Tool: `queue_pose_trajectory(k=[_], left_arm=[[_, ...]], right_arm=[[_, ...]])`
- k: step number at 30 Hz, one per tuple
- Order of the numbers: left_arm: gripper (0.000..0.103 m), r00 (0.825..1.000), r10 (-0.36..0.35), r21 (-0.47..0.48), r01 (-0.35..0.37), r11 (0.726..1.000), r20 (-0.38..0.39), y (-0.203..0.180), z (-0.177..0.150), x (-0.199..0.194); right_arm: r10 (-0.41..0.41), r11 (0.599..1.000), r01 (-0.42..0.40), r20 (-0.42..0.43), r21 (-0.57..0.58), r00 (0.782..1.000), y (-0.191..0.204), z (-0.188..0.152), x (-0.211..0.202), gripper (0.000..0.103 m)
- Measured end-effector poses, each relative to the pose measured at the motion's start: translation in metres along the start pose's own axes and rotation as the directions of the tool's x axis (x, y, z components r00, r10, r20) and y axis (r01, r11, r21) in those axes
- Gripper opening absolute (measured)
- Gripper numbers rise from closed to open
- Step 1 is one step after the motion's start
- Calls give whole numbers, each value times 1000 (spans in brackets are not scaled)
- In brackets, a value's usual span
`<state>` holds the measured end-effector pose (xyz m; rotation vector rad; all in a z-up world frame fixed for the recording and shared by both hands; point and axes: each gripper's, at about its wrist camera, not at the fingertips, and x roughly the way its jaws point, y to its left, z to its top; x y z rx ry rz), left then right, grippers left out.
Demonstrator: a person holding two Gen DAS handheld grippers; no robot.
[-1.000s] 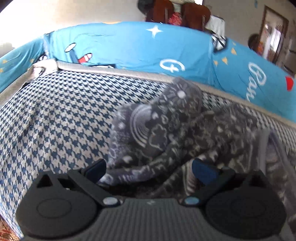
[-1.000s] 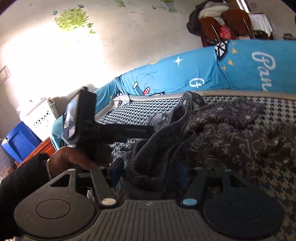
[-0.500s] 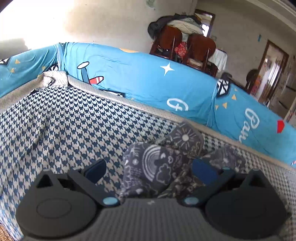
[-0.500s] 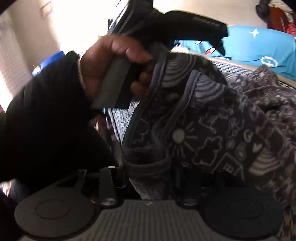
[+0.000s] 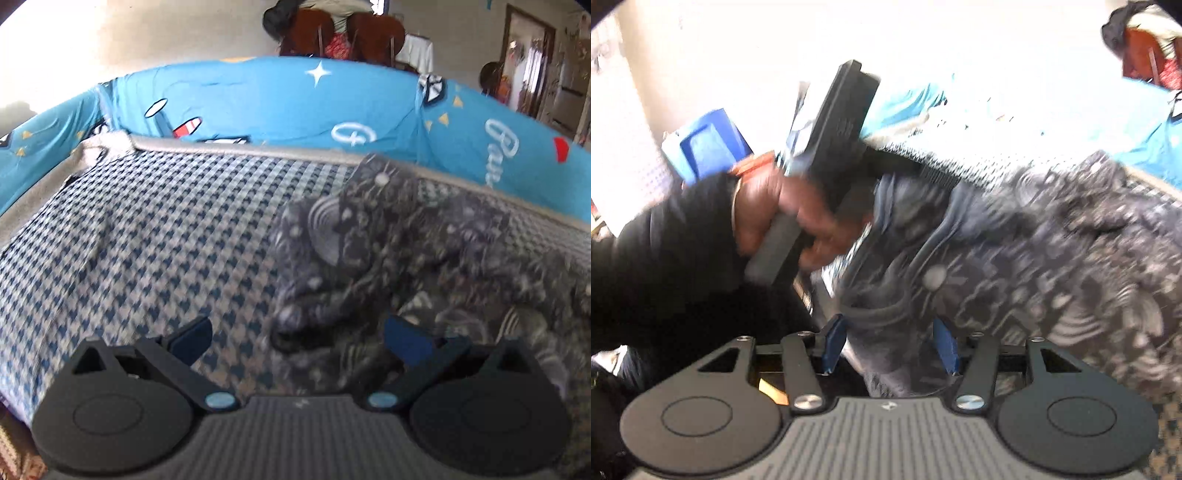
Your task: Fold clothes
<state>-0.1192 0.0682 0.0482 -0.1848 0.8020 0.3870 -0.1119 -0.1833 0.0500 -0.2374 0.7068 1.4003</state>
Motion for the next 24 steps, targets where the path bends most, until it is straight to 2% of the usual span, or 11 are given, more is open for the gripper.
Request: queue_pose_trajectory(k=[3, 4, 5, 8, 11, 16, 20, 24], left_arm=[[103, 998, 55, -31, -55, 998, -19, 5, -6, 1], [103, 997, 72, -40, -73, 997, -25, 7, -8, 1], [103, 996, 87, -48, -89, 995, -31, 9, -10, 2], [103, 992, 118, -62, -120, 991, -43, 12, -16, 3], [103, 991, 128, -71, -131, 989, -45, 12, -21, 3], [103, 989, 142, -85, -145, 986, -43, 13, -31, 0], [103, 988, 147, -79, -150, 986, -44, 13, -39, -2], [103, 989, 140, -90, -144, 985, -47, 14, -46, -4]], right_arm=[[-59, 997, 54, 73, 58, 996, -14, 7, -12, 55], [-92, 993, 84, 95, 82, 991, -18, 14, -12, 61], [-135, 987, 123, 111, 107, 985, -22, 20, -11, 64], [-252, 959, 229, 131, 164, 959, -39, 27, -5, 64], [-319, 941, 297, 134, 163, 938, -44, 30, 0, 64], [-328, 942, 316, 105, 117, 939, -41, 35, 28, 68], [-363, 931, 355, 118, 84, 924, -35, 26, 37, 69], [-358, 933, 350, 166, 80, 919, -32, 26, 30, 69]])
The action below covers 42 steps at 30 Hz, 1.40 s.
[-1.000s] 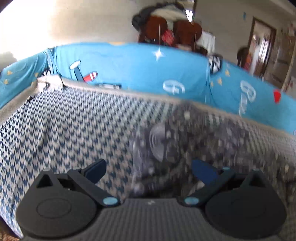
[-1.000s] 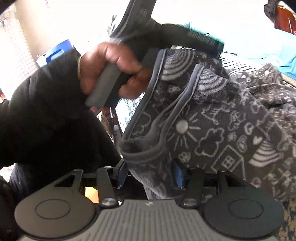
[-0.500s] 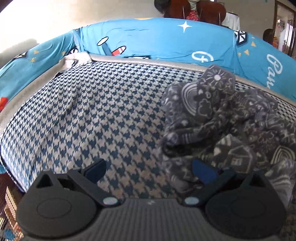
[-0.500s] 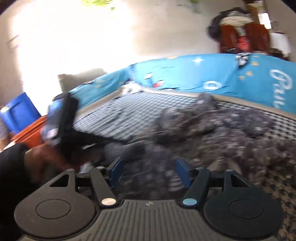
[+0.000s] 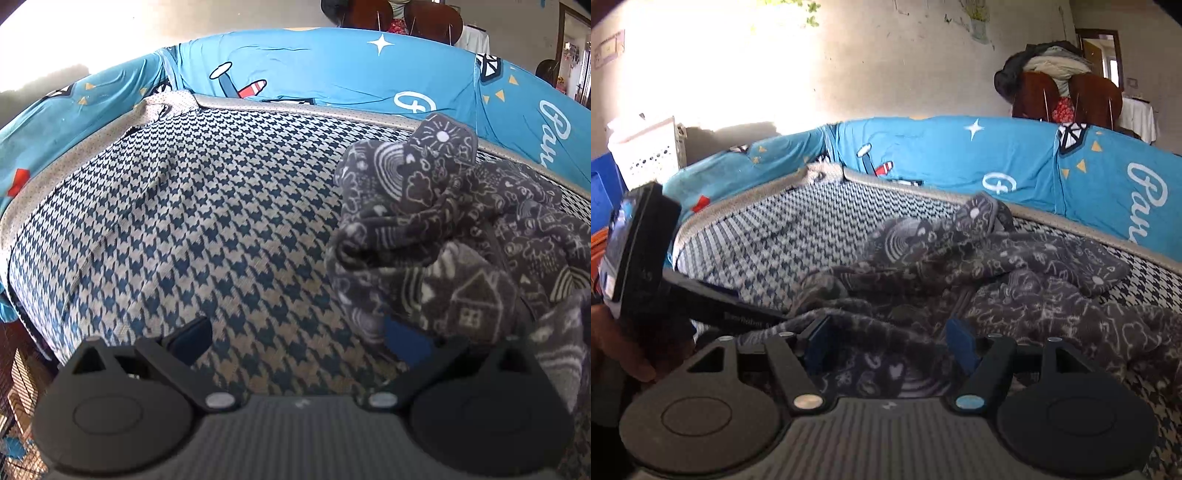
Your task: Fold clothes
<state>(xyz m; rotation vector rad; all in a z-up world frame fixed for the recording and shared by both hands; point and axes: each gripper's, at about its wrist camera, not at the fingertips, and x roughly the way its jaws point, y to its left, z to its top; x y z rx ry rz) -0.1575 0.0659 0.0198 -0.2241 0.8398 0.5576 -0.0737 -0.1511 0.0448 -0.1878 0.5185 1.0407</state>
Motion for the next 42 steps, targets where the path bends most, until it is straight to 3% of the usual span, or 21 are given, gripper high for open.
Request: queue_pose_trajectory(k=[3, 10, 15, 17, 19, 29, 39, 42], left_arm=[[103, 1000, -1, -3, 1, 1000, -3, 1, -2, -1], [103, 1000, -1, -17, 1, 1000, -8, 6, -3, 0], [103, 1000, -2, -22, 2, 1000, 1, 6, -3, -2], [103, 1000, -3, -39, 3, 999, 23, 8, -2, -6], [103, 998, -3, -64, 7, 998, 59, 10, 0, -12], [103, 976, -6, -198, 51, 979, 219, 31, 7, -43], [103, 971, -62, -126, 93, 988, 231, 6, 3, -45], [103, 971, -76, -100, 101, 990, 227, -3, 0, -43]], right_arm=[[7, 1000, -7, 13, -26, 1000, 2, 1, -2, 71], [4, 994, -13, -88, -108, 996, 10, -11, 25, 69], [0, 990, -13, -91, -142, 996, 15, -17, 25, 43], [-25, 989, 12, -84, -146, 996, 16, -17, 20, 24], [-54, 990, 43, -81, -133, 995, 13, -17, 14, 12], [-146, 988, 142, 61, 67, 987, -5, -21, -65, 10], [-286, 922, 251, 81, 295, 955, -31, -52, -136, 11], [-337, 885, 282, 93, 370, 937, -45, -57, -151, 17]])
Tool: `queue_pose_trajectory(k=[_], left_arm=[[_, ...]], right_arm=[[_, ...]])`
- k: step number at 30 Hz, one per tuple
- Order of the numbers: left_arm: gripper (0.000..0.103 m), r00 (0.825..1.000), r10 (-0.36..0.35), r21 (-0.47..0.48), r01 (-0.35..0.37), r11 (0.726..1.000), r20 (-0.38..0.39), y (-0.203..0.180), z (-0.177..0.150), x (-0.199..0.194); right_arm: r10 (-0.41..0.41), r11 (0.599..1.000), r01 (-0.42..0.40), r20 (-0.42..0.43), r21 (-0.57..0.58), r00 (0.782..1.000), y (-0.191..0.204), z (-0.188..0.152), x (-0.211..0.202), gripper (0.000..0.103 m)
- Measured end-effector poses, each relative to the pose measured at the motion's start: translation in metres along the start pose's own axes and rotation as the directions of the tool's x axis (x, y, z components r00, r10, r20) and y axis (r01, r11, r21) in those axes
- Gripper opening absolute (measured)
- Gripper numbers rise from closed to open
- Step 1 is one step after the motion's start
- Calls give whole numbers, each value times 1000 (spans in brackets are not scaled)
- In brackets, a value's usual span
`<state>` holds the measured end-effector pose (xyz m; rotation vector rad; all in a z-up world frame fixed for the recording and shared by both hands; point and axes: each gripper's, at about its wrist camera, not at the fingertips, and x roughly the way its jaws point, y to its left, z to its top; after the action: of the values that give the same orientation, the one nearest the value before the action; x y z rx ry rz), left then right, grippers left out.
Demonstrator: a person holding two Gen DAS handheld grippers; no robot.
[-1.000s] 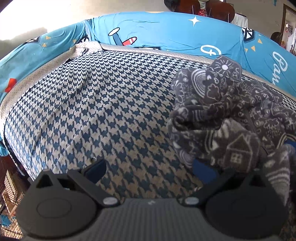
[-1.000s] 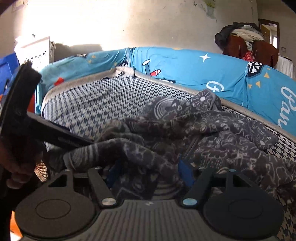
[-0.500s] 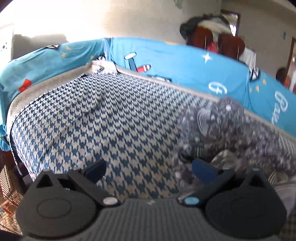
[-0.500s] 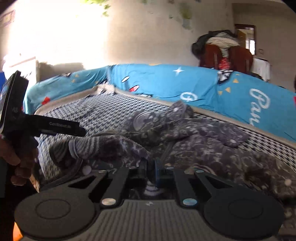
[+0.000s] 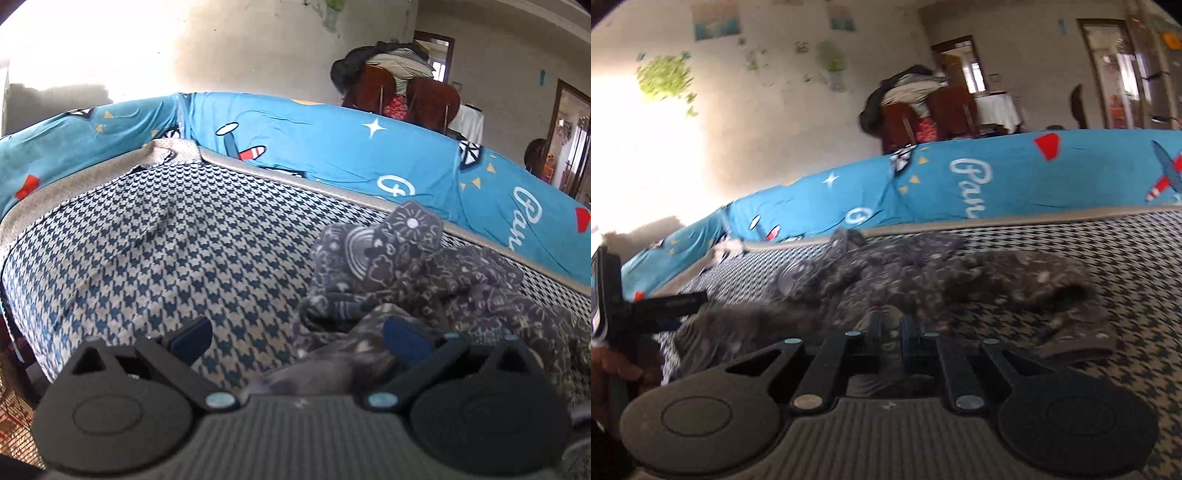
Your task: Fold clothes
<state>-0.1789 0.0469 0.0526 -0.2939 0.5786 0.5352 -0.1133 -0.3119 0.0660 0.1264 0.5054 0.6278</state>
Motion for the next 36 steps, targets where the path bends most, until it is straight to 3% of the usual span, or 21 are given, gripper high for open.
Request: queue_pose_trajectory(k=[5, 8, 13, 23, 29, 36], left_arm=[[103, 998, -27, 55, 30, 998, -50, -20, -14, 7], [103, 996, -39, 110, 48, 993, -84, -35, -29, 9], [103, 994, -47, 203, 66, 977, -97, -55, -52, 5], [103, 990, -87, 196, 108, 975, -114, -55, -61, -3], [103, 987, -103, 213, 127, 969, -121, -60, -70, -8], [103, 986, -115, 233, 141, 962, -122, -62, -76, -11]], right_arm=[[-42, 996, 42, -4, 78, 999, -17, 3, -1, 26], [-51, 995, 53, -24, 86, 998, -17, 2, 3, 37], [-53, 994, 58, -56, 91, 997, -12, -1, 12, 48], [73, 987, -55, -117, 153, 990, 11, -4, 43, 49], [225, 960, -185, -185, 210, 957, 33, -11, 61, 49], [251, 960, -209, -240, 186, 938, 51, -23, 73, 48]])
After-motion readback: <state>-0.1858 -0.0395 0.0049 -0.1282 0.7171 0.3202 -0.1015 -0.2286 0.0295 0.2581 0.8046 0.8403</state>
